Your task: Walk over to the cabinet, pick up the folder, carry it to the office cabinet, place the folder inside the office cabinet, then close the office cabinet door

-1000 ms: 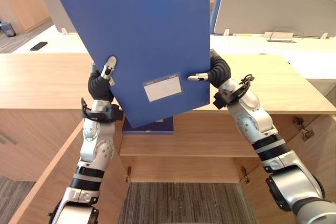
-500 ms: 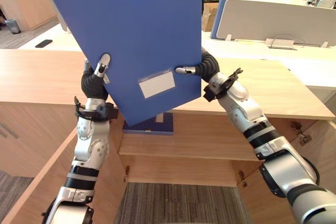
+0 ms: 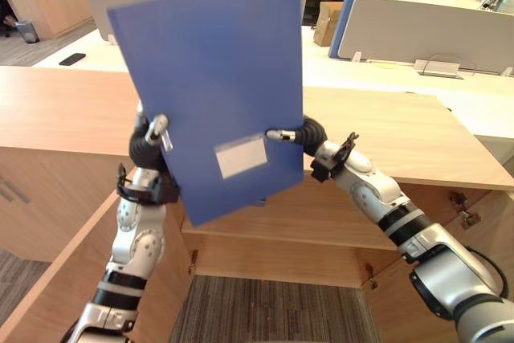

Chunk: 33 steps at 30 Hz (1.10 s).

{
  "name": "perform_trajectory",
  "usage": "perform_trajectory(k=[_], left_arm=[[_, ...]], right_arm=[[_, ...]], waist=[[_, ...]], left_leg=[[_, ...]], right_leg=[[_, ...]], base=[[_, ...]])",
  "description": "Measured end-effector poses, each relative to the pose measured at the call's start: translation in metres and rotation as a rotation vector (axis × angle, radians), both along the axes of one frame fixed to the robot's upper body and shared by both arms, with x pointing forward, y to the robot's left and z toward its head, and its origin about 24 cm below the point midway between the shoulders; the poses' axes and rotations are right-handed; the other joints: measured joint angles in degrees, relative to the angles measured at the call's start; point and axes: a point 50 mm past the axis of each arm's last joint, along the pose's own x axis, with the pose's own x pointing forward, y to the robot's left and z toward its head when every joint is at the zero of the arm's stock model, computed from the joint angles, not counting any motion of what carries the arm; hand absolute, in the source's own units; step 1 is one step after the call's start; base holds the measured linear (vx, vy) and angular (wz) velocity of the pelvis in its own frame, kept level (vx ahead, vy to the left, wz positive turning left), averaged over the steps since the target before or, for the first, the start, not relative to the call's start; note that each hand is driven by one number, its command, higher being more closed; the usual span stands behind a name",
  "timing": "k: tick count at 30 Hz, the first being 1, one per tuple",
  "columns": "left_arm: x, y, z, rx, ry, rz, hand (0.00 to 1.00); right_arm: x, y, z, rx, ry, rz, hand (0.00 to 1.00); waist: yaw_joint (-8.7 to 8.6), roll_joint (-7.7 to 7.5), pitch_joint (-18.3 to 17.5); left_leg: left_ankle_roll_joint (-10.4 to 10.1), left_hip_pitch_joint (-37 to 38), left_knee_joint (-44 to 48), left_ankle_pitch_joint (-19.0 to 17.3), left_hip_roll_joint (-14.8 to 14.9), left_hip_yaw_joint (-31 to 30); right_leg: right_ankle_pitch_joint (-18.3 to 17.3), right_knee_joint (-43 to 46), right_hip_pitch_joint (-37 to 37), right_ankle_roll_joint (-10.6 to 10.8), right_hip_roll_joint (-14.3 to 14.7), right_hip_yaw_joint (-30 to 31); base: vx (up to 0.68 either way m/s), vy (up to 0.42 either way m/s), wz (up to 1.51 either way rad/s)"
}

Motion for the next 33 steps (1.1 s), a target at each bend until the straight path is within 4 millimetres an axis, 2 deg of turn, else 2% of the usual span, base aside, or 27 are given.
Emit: perform_trajectory(k=[3,6,7,9,12,13,15,16,17,18,19,21,25,28,31,33], left_arm=[[-0.011,0.000,-0.018,-0.010,0.060,-0.034,0.00],[-0.031,-0.005,-0.050,0.056,0.185,-0.157,0.00],[-0.044,-0.005,-0.071,0.120,0.276,-0.234,0.00],[-0.057,-0.004,-0.092,0.180,0.375,-0.303,0.00],[-0.087,-0.001,-0.143,0.315,0.611,-0.422,0.00],[-0.092,-0.001,-0.151,0.333,0.650,-0.437,0.00],[-0.115,0.009,-0.186,0.429,0.823,-0.454,0.00],[-0.120,0.011,-0.195,0.456,0.863,-0.451,0.00],[-0.131,0.016,-0.213,0.522,0.953,-0.440,0.00],[-0.146,0.022,-0.234,0.587,1.076,-0.417,0.00],[-0.155,0.024,-0.244,0.622,1.138,-0.413,0.00],[-0.190,0.025,-0.277,0.748,1.357,-0.410,0.00],[-0.204,0.033,-0.294,0.740,1.527,-0.251,0.00],[-0.209,0.037,-0.297,0.728,1.576,-0.166,0.00],[-0.214,0.038,-0.299,0.713,1.622,-0.111,0.00],[-0.225,0.038,-0.303,0.697,1.688,-0.089,0.00]], right_arm=[[-0.011,-0.004,-0.012,-0.044,0.040,0.029,1.00],[-0.027,-0.019,-0.025,-0.122,0.074,0.063,1.00],[-0.036,-0.027,-0.028,-0.160,0.085,0.092,1.00],[-0.046,-0.035,-0.032,-0.212,0.093,0.120,1.00],[-0.063,-0.051,-0.040,-0.346,0.102,0.165,1.00],[-0.066,-0.053,-0.042,-0.363,0.104,0.168,1.00],[-0.075,-0.060,-0.047,-0.427,0.107,0.191,1.00],[-0.078,-0.063,-0.050,-0.444,0.113,0.192,1.00],[-0.081,-0.068,-0.054,-0.475,0.123,0.188,1.00],[-0.086,-0.068,-0.055,-0.461,0.129,0.237,1.00],[-0.091,-0.064,-0.052,-0.447,0.114,0.278,1.00],[-0.099,-0.046,-0.050,-0.434,0.034,0.367,1.00],[-0.096,-0.040,-0.071,-0.489,0.040,0.360,1.00],[-0.094,-0.040,-0.095,-0.605,0.057,0.329,1.00],[-0.090,-0.045,-0.114,-0.631,0.115,0.270,1.00],[-0.088,-0.049,-0.130,-0.650,0.165,0.206,1.00]], waist=[[-0.10,0.01,0.01],[-0.13,0.06,0.04],[-0.26,0.08,0.05],[-0.25,0.09,0.06],[-0.28,0.16,0.12],[-0.29,0.18,0.14],[-0.30,0.25,0.19],[-0.24,0.27,0.20],[-0.11,0.34,0.25],[-0.15,0.53,0.38],[-0.16,0.65,0.46],[-0.19,0.74,0.53],[0.47,0.92,0.69],[0.69,1.27,0.98],[0.77,1.58,1.30],[0.73,2.19,1.73]], left_leg=[[-0.04,0.00,0.00,-0.03,0.11,-0.01],[-0.15,0.04,0.01,-0.11,0.20,-0.07],[-0.23,0.04,-0.01,-0.17,0.22,-0.07],[-0.26,0.04,-0.02,-0.17,0.26,-0.07],[-0.42,0.02,-0.08,-0.07,0.50,-0.01],[-0.44,0.02,-0.08,-0.05,0.56,0.03],[-0.59,0.01,-0.11,0.02,0.83,0.20],[-0.62,0.00,-0.12,0.03,0.88,0.23],[-0.66,-0.01,-0.13,0.03,0.91,0.28],[-0.69,0.00,-0.17,0.01,0.94,0.51],[-0.72,-0.01,-0.18,-0.02,0.95,0.70],[-0.78,-0.12,-0.17,-0.10,1.00,1.60],[-0.74,-0.05,-0.11,-0.06,0.83,1.55],[-0.73,-0.04,-0.10,-0.04,0.85,1.47],[-0.73,-0.05,-0.10,-0.04,0.82,1.41],[-0.73,-0.09,-0.10,-0.05,0.80,1.22]], right_leg=[[0.00,0.01,0.22,0.00,0.12,-0.01],[-0.03,0.33,0.10,-0.02,0.17,-0.12],[-0.05,0.30,-0.12,-0.01,0.18,-0.13],[-0.08,0.31,-0.16,0.00,0.20,-0.12],[-0.09,0.45,-0.33,0.01,0.41,-0.06],[-0.09,0.48,-0.37,0.01,0.46,-0.03],[-0.13,0.59,-0.56,-0.02,0.71,0.13],[-0.15,0.64,-0.62,-0.05,0.75,0.17],[-0.21,0.74,-0.70,-0.07,0.78,0.25],[-0.28,0.92,-0.93,-0.06,0.79,0.52],[-0.30,1.01,-1.11,-0.07,0.79,0.80],[-0.31,1.33,-1.89,-0.07,0.80,1.61],[-0.29,1.47,-1.86,-0.04,0.71,1.63],[-0.29,1.51,-1.86,-0.04,0.75,1.60],[-0.29,1.53,-1.87,-0.04,0.71,1.56],[-0.37,1.54,-1.87,0.04,0.68,1.42]], base=[[0.00,0.000,0.00],[-0.01,0.005,0.00],[-0.05,0.017,-0.01],[-0.04,0.016,-0.01],[-0.01,0.003,-0.01],[-0.02,0.004,-0.04],[-0.02,0.002,-0.04],[-0.01,0.001,-0.04],[-0.01,0.007,-0.05],[-0.01,0.011,-0.08],[-0.01,0.018,-0.17],[-0.01,0.015,-0.19],[0.00,0.003,-0.02],[0.00,0.000,0.00],[0.00,0.000,0.00],[0.00,0.005,0.02]])
